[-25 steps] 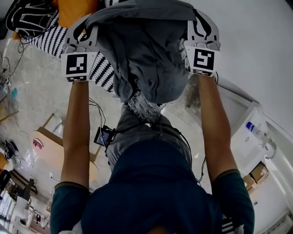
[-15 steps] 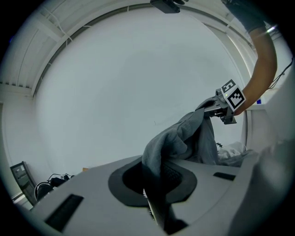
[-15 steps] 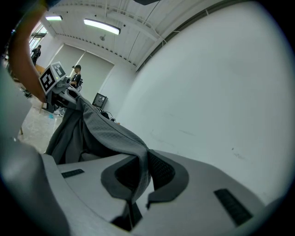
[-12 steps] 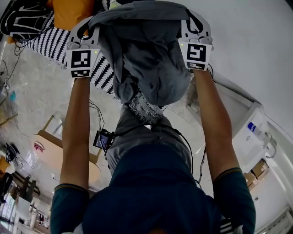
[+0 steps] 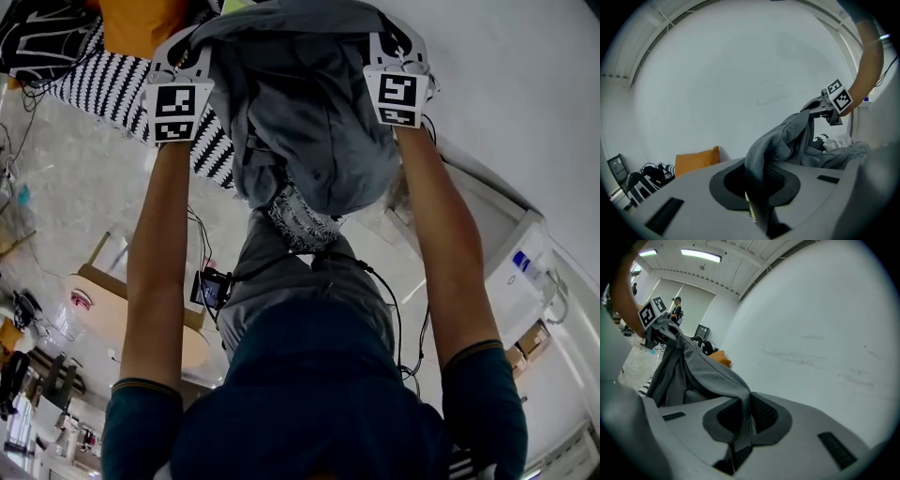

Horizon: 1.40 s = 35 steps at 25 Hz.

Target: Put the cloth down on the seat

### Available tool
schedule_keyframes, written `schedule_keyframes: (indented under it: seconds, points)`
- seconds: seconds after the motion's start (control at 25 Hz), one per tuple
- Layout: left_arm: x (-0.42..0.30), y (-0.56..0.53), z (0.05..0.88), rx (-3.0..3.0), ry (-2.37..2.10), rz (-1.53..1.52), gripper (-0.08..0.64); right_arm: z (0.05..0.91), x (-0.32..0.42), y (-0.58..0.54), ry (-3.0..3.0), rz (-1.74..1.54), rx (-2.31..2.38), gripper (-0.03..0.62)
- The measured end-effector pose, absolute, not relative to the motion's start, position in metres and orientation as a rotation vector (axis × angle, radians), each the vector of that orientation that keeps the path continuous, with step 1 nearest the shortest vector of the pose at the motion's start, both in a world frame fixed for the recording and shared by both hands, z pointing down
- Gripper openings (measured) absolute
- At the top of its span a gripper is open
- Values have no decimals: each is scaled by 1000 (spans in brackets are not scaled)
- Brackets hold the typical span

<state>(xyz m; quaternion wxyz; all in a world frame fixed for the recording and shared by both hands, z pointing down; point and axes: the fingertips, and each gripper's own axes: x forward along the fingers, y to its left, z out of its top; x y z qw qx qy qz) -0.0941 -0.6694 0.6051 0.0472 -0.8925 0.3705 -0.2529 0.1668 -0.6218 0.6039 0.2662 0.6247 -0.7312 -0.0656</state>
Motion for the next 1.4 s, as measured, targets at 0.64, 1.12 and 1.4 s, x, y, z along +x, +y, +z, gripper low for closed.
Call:
schedule_keyframes:
  seconds: [0.64,1.12,1.4]
  points:
    - [-84,-699,675,-2889,1102,-896,85,678,185,-652,-1887,50,1610,32]
    - [-93,-676,725,-3058,913,-1128,281,729,190,-644,-1816,475,1587,61]
    - [-114,-670,713,-3052,994,-1115,285,728,191,-633,-1791,566,1569,121]
